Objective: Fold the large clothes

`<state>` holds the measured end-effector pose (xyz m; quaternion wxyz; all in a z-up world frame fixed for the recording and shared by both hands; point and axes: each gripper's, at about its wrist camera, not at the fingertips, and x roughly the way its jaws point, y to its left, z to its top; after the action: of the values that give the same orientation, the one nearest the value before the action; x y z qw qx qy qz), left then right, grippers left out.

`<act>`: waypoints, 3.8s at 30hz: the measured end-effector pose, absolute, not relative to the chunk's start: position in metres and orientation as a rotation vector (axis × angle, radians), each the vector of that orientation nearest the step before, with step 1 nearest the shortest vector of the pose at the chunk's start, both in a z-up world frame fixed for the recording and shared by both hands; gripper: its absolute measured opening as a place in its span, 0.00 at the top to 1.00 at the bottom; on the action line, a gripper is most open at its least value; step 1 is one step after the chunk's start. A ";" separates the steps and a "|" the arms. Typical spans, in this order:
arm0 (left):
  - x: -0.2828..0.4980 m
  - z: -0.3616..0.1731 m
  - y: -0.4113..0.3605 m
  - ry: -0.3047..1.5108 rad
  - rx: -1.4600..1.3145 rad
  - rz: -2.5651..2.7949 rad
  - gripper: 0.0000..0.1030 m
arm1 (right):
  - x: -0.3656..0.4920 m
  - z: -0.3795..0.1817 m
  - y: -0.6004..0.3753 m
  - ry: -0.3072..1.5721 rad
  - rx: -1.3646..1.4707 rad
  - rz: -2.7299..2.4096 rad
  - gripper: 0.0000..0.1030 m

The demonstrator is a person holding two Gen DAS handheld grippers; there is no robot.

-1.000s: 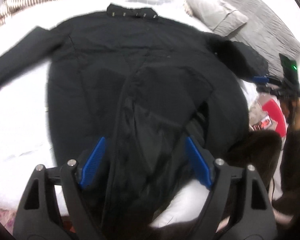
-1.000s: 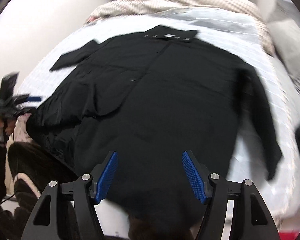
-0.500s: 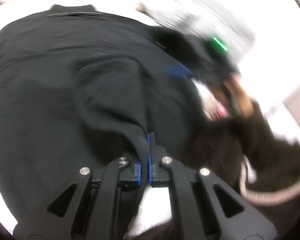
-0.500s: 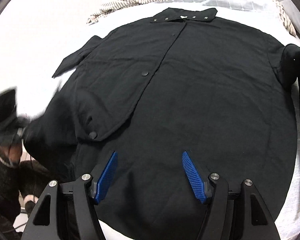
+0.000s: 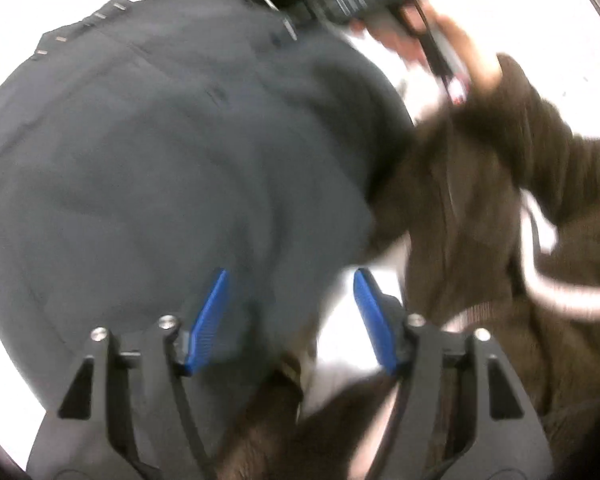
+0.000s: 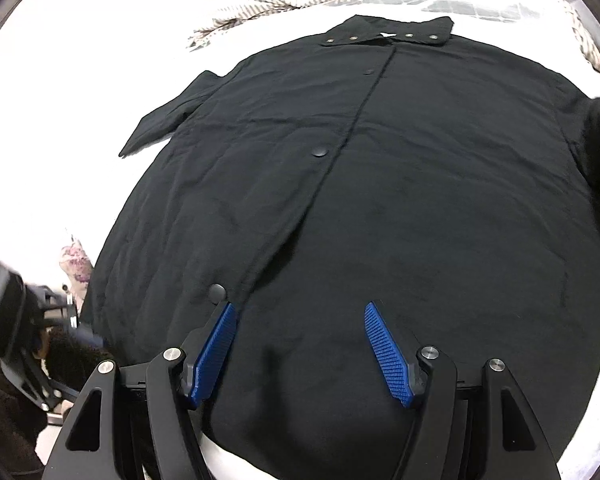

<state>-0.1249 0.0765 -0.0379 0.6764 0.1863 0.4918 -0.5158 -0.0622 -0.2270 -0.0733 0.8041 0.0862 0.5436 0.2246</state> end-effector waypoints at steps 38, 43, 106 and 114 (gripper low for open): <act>0.175 -0.113 0.431 1.016 -0.374 0.219 0.07 | -0.018 -0.076 -0.203 0.987 0.079 0.223 0.18; 0.214 -0.116 0.454 0.945 -0.464 0.190 0.08 | -0.004 -0.087 -0.196 0.993 0.036 0.226 0.18; 0.075 -0.032 0.061 0.897 -0.178 -0.444 0.00 | -0.101 -0.120 -0.571 1.060 0.848 -0.443 0.86; 0.079 -0.031 0.049 0.881 -0.177 -0.446 0.00 | -0.059 -0.032 -0.589 0.972 0.341 -0.642 0.91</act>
<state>0.0793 0.0493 -0.0307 0.8768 -0.0850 0.4224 -0.2135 -0.0591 -0.5894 -0.0322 0.8215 0.1601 0.4566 -0.3018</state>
